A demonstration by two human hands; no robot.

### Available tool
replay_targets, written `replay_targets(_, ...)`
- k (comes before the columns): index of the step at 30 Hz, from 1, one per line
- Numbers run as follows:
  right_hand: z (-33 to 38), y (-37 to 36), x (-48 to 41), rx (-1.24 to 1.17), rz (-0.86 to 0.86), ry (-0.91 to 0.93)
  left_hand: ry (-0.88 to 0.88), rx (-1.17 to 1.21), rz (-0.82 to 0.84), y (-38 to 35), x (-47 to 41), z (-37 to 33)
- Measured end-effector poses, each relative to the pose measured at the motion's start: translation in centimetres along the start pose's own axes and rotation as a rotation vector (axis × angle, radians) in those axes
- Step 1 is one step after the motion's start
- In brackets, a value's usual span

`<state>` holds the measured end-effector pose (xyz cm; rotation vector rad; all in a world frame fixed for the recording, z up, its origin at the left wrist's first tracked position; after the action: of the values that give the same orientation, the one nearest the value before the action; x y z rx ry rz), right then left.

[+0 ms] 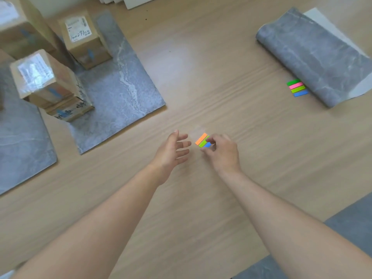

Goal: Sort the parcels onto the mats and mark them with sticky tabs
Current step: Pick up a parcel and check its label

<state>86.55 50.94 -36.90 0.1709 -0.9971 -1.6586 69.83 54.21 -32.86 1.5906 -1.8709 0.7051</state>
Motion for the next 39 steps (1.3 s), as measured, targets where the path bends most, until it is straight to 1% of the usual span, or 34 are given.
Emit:
replay_targets(4,-0.1,-0.1,-1.7,0.063,0.048,-0.035,0.005,0.004,-0.008,-0.6,-1.0,-0.8)
replay_targets(11,0.3,0.0,-3.2,0.042,0.088,-0.120,0.027,-0.016,0.003,-1.4,-2.3,-1.2)
replay_targets(14,0.4,0.1,-3.5,0.042,0.103,-0.123,0.049,-0.013,0.022,-1.4,-2.5,-1.0)
replay_targets(17,0.6,0.5,-3.7,0.130,0.126,-0.083,0.076,0.016,0.040,-1.6,-2.4,-1.1)
replay_targets(22,1.3,0.9,-3.2,0.372,0.156,0.073,0.129,0.019,0.108,-2.3,-2.1,-1.3)
replay_targets(26,1.5,0.8,-2.6,0.457,0.165,0.161,0.164,0.012,0.125,-2.7,-1.7,-1.1)
replay_targets(29,1.4,1.1,-2.5,0.467,0.175,0.188,0.180,-0.014,0.127,-2.6,-1.5,-0.7)
replay_targets(33,1.2,1.4,-2.3,0.452,0.201,0.177,0.176,-0.022,0.122,-2.6,-1.4,0.0)
replay_targets(36,0.8,1.5,-2.6,0.362,0.239,0.137,0.177,-0.019,0.118,-2.8,-1.1,0.5)
replay_targets(39,0.7,1.6,-2.9,0.260,0.251,0.050,0.184,0.011,0.111,-3.1,-0.9,0.9)
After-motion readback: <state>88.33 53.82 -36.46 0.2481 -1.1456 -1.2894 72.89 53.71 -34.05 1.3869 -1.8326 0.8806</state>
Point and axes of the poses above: each hand's wrist, its own x-axis away from the middle knuckle, its own y-axis out of the back of the hand, z = x × y, the point moved 2 cm from there along -x, towards the middle knuckle, and after that the axes turned 4 degrees about -y, right-handed, at the moved point
